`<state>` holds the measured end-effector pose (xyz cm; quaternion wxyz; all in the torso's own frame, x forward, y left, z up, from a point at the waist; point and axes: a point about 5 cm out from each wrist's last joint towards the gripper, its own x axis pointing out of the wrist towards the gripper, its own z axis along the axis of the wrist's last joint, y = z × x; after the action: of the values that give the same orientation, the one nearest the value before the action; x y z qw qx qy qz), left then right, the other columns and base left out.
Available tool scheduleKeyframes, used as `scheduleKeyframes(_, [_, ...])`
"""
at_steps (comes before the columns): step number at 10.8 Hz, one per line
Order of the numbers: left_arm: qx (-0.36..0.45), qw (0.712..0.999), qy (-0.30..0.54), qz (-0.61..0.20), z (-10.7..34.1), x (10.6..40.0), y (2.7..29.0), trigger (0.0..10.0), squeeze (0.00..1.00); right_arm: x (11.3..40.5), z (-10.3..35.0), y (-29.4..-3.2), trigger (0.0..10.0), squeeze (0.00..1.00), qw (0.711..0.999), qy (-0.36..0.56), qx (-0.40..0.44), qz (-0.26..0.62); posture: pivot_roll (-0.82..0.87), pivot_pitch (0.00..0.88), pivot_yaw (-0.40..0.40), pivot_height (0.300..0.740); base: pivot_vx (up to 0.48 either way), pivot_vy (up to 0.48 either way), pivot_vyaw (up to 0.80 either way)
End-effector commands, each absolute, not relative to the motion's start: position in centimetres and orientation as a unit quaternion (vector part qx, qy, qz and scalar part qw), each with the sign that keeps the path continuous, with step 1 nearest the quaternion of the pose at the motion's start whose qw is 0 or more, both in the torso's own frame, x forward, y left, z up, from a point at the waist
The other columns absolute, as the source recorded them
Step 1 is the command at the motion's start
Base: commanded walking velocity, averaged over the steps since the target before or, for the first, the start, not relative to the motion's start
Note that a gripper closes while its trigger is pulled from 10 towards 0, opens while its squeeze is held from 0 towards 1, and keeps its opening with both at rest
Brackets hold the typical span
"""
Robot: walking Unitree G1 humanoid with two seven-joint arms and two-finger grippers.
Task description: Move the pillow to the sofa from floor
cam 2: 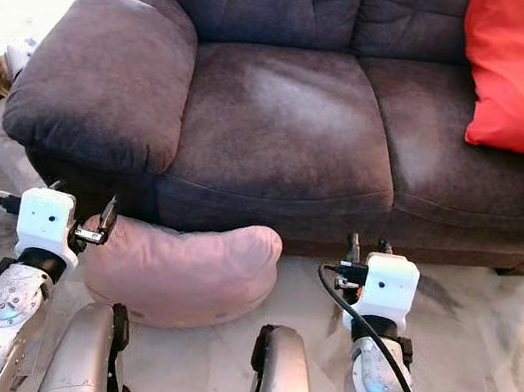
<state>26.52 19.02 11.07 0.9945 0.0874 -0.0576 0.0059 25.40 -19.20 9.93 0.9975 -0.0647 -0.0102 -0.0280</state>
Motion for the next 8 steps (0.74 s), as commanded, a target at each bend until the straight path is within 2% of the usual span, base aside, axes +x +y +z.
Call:
scheduleKeyframes(1, [0.079, 0.996, -0.051, -0.001, 11.01, 26.72, 18.69, 10.0, 0.0, 25.29, 9.71, -19.16, 10.0, 0.0, 0.997, -0.006, -0.077, -0.022, 0.01, 0.106, -0.023, 0.516, 0.0, 0.0, 0.0])
scheduleKeyframes(3, [0.08, 0.996, -0.046, 0.001, 10.93, 26.82, 18.69, 10.0, 0.0, 25.27, 9.82, -19.25, 10.0, 0.0, 0.997, -0.01, -0.073, -0.026, 0.01, 0.106, -0.022, 0.516, 0.0, 0.0, 0.8])
scheduleKeyframes(6, [0.083, 0.996, -0.037, 0.006, 10.74, 26.82, 18.85, 10.0, 0.0, 25.26, 9.74, -19.38, 10.0, 0.0, 0.997, -0.007, -0.066, -0.029, 0.01, 0.107, -0.022, 0.516, 0.0, 0.0, 0.0])
scheduleKeyframes(8, [0.083, 0.996, -0.036, 0.006, 10.72, 26.87, 18.87, 10.0, 0.0, 25.28, 9.8, -19.23, 10.0, 0.0, 0.997, -0.01, -0.073, -0.026, 0.01, 0.107, -0.022, 0.516, 0.0, 0.0, 0.69])
